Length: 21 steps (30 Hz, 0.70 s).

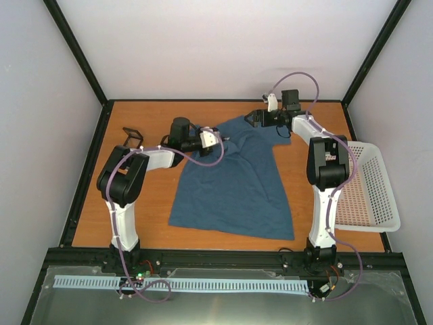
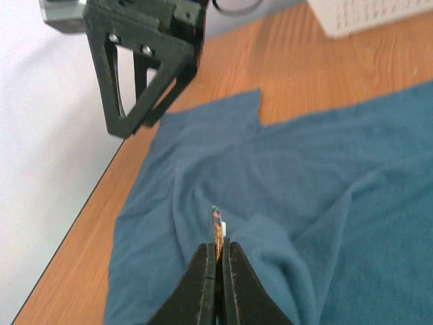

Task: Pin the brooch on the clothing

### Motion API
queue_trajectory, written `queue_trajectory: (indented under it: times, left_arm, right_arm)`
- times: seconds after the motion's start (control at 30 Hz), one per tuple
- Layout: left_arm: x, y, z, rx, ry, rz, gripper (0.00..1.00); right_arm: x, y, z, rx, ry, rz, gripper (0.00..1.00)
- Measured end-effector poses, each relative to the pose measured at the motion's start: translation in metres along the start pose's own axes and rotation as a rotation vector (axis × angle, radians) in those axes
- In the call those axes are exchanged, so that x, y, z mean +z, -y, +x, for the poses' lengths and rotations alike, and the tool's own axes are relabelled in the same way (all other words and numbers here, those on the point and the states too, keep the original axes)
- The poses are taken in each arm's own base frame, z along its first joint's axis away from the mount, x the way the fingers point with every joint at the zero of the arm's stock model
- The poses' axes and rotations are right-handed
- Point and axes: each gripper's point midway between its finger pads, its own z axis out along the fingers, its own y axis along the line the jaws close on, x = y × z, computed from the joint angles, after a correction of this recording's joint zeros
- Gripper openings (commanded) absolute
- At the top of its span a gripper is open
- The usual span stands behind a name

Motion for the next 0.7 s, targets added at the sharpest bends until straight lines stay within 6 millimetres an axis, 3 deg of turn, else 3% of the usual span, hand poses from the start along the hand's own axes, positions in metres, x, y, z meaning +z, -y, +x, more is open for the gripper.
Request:
queue_trajectory:
  times: [0.03, 0.13, 0.33, 0.37, 0.4, 0.5, 0.53, 0.7]
  left_arm:
    - [0.002, 0.004, 0.004, 0.027, -0.023, -0.011, 0.07]
    - [0.004, 0.016, 0.021, 0.09, -0.103, -0.043, 0.3]
    - [0.01, 0.038, 0.034, 0.083, -0.207, -0.051, 0.6]
    - [0.009, 0.038, 0.032, 0.048, -0.209, -0.052, 0.76]
    - [0.006, 0.036, 0.027, 0.01, -0.202, -0.057, 0.86]
    - [-0.019, 0.007, 0.012, -0.137, -0.155, -0.122, 0.91]
    - [-0.035, -0.013, 0.009, -0.198, -0.14, -0.175, 0.91]
    - [-0.083, -0.101, 0.025, -0.41, -0.16, -0.412, 0.87]
  right_arm:
    - [0.0, 0.004, 0.003, 0.001, -0.01, 0.021, 1.0]
    - [-0.001, 0.017, 0.008, -0.008, -0.041, 0.109, 1.0]
    - [-0.006, 0.05, -0.005, -0.058, -0.073, 0.299, 1.0]
    - [-0.006, 0.057, -0.007, -0.066, -0.079, 0.332, 0.99]
    - [-0.005, 0.064, -0.007, -0.073, -0.089, 0.364, 0.99]
    - [-0.001, 0.084, -0.002, -0.087, -0.132, 0.441, 0.97]
    - [0.001, 0.091, 0.001, -0.088, -0.146, 0.46, 0.96]
    - [0.016, 0.12, 0.02, -0.078, -0.213, 0.53, 0.87]
